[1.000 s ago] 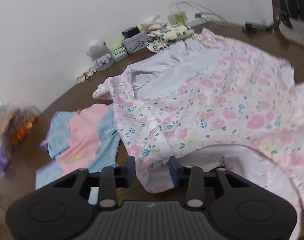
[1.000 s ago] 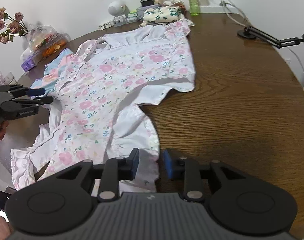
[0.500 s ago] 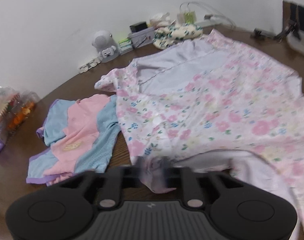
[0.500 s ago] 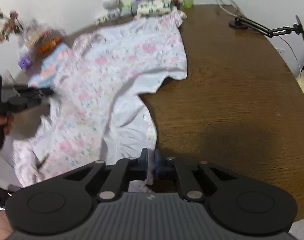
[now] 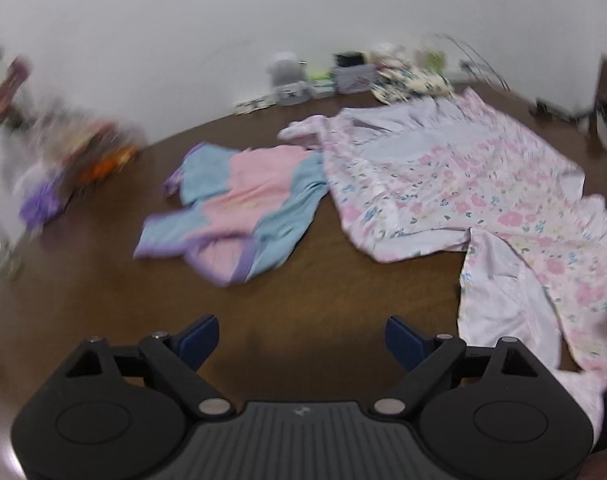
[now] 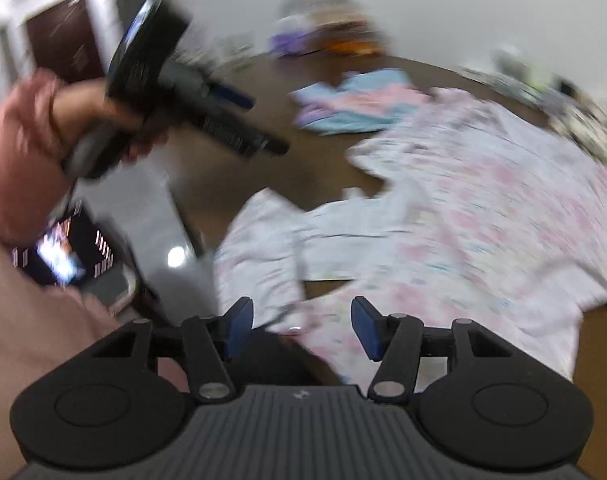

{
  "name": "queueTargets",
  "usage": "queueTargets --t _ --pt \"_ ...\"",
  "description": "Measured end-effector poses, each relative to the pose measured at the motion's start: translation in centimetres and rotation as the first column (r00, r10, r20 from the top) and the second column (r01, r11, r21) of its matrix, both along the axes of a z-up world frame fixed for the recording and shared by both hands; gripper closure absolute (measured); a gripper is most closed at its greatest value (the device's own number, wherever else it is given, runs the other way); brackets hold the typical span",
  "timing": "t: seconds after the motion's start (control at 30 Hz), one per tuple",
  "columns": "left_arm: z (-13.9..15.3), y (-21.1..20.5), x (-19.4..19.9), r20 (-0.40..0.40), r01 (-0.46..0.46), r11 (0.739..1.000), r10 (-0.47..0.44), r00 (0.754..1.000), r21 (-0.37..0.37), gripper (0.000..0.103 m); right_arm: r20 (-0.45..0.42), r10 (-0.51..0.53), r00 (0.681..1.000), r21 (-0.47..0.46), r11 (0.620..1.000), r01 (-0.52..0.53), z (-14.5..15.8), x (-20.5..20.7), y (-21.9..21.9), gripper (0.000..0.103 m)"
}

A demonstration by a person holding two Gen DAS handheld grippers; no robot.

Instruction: Fold clothes

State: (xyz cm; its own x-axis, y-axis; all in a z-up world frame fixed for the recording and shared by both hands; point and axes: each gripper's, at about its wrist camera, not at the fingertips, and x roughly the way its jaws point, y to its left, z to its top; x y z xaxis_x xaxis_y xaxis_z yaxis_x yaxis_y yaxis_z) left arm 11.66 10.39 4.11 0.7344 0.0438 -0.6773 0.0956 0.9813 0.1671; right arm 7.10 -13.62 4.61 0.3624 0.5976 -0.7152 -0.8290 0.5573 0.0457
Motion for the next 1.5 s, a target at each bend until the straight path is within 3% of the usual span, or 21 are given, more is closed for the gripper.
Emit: queueTargets --t 0.1,0.23,0.37,0.53,0.63,0.7,0.83,0.9,1.0,1.2,1.37,1.43,1.5 --pt "0.4 1.8 -3.1 0.023 -0.042 0.994 0.045 0.999 -0.098 0.009 0.098 0.078 0.992 -0.092 0.993 -0.069 -0.8 -1.8 2.0 0.038" --pt "0.6 1.7 -5.9 0.063 0.017 0.987 -0.007 0.998 -0.161 0.009 0.183 0.129 0.975 -0.202 0.975 -0.091 -2.1 -3.0 3.9 0.038" --pt "0.3 0.3 -7.7 0.059 0.097 0.982 -0.089 0.994 -0.159 0.009 0.284 0.187 0.94 -0.302 0.948 -0.098 -3.2 -5.2 5.5 0.033" --pt "-0.1 -1.2 -9.1 0.035 0.202 0.97 -0.199 0.979 -0.131 0.009 0.422 0.262 0.868 -0.388 0.917 -0.088 -4.1 -7.8 7.5 0.035" --pt "-0.2 -1.5 -9.7 0.017 0.237 0.967 -0.236 0.972 -0.099 0.009 0.457 0.291 0.841 -0.432 0.899 -0.077 -4.3 -8.4 8.3 0.052" --pt "-0.1 -1.3 -9.8 -0.007 0.254 0.964 -0.255 0.967 -0.079 0.009 0.443 0.291 0.848 -0.447 0.892 -0.072 -4.3 -8.0 8.4 0.076" --pt "0.3 -0.9 -9.9 -0.056 0.274 0.961 -0.276 0.96 -0.032 0.009 0.407 0.288 0.867 -0.466 0.882 -0.074 -4.1 -6.9 8.3 0.083" --pt "0.5 -1.1 -10.1 -0.077 0.289 0.957 -0.289 0.954 -0.003 0.009 0.389 0.282 0.877 -0.451 0.888 -0.086 -3.8 -6.6 8.2 0.094" --pt "0.6 -1.8 -10.4 -0.093 0.328 0.944 -0.324 0.942 0.032 0.009 0.363 0.243 0.899 -0.397 0.914 -0.087 -2.6 -5.9 7.8 0.1" --pt "0.8 -3.5 -10.3 -0.078 0.391 0.92 -0.388 0.918 0.029 0.009 0.183 0.073 0.98 -0.176 0.984 -0.041 1.5 0.3 5.2 0.1" --pt "0.9 -5.2 -8.1 -0.068 0.402 0.916 -0.401 0.914 0.004 0.009 -0.013 -0.058 0.998 -0.056 0.997 0.057 1.5 7.6 2.4 0.098" --pt "0.8 -5.8 -7.1 -0.069 0.407 0.914 -0.406 0.911 -0.006 0.009 -0.068 -0.122 0.99 -0.042 0.992 0.119 0.3 9.7 1.6 0.088" --pt "0.7 -6.3 -6.2 -0.072 0.414 0.91 -0.414 0.907 -0.012 0.009 -0.118 -0.171 0.978 0.021 0.984 0.175 -0.2 10.5 0.0 0.067"
